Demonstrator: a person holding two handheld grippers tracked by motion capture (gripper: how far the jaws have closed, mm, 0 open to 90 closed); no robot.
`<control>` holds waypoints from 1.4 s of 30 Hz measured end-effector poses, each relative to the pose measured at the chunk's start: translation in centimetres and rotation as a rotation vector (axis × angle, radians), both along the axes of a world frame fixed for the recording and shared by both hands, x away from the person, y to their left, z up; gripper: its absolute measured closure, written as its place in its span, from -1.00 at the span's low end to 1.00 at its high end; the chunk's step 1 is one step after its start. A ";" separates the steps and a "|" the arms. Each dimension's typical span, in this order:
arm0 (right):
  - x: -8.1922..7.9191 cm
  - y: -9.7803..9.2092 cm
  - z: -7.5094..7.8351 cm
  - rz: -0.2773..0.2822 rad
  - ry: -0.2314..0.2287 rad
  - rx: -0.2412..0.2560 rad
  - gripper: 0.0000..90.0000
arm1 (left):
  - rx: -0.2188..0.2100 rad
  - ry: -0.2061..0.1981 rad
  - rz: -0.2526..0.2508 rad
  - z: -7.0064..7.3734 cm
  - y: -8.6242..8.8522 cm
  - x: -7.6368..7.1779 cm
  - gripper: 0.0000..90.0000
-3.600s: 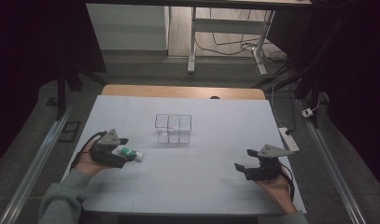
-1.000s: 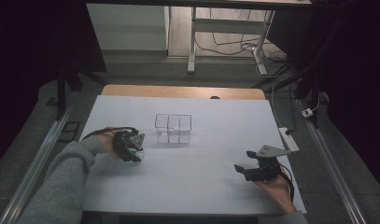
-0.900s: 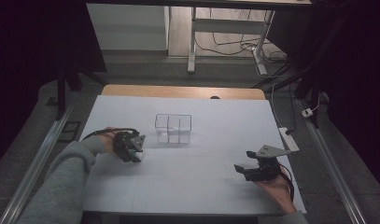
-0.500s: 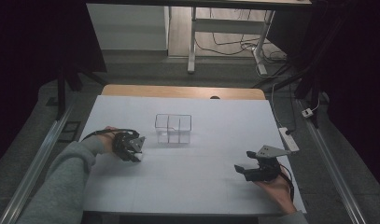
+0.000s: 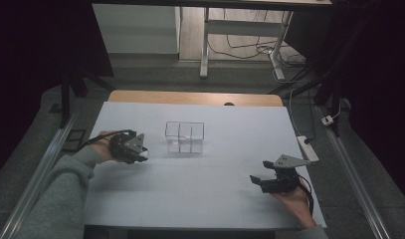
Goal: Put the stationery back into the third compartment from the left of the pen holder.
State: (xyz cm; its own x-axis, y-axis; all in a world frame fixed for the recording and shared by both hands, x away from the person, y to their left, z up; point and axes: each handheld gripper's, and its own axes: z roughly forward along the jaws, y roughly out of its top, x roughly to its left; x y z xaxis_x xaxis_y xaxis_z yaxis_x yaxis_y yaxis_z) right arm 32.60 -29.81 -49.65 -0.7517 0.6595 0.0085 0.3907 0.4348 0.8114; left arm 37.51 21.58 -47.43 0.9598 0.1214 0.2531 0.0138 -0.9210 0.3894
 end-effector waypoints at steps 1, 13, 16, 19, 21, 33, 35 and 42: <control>0.0 0.0 0.0 0.000 0.000 0.000 -0.56 | 0.000 -0.002 0.007 0.1 0.0 -0.1 0.43; 0.0 0.0 0.0 -0.005 -0.002 0.005 -0.56 | -0.138 -0.017 0.110 0.8 0.8 -0.9 0.43; 0.0 0.0 0.0 -0.005 0.000 0.001 -0.56 | -0.177 -0.026 0.151 1.3 0.8 -1.4 0.43; 0.0 0.0 0.0 -0.003 0.002 0.000 -0.56 | -0.218 -0.037 0.175 1.8 0.7 -1.8 0.43; 0.0 0.1 0.0 -0.004 0.001 0.001 -0.56 | -0.253 -0.057 0.195 2.2 0.6 -2.2 0.43; 0.0 0.0 -0.1 -0.012 -0.005 0.005 -0.56 | -0.380 -0.079 0.265 2.7 0.9 -3.3 0.43; 0.0 0.0 -0.1 -0.012 -0.004 0.007 -0.56 | -0.402 -0.079 0.274 2.8 1.0 -3.3 0.43; 0.0 0.0 -0.1 -0.016 -0.005 0.008 -0.57 | -0.481 -0.045 0.292 2.6 1.2 -3.1 0.43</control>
State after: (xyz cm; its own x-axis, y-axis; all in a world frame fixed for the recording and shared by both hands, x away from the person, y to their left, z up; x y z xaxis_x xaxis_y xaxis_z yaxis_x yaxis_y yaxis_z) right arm 32.63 -29.84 -49.71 -0.7411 0.6713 0.0105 0.3937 0.4218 0.8167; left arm 34.39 22.75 -44.86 0.8583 0.4926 0.1436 0.2153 -0.5998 0.7706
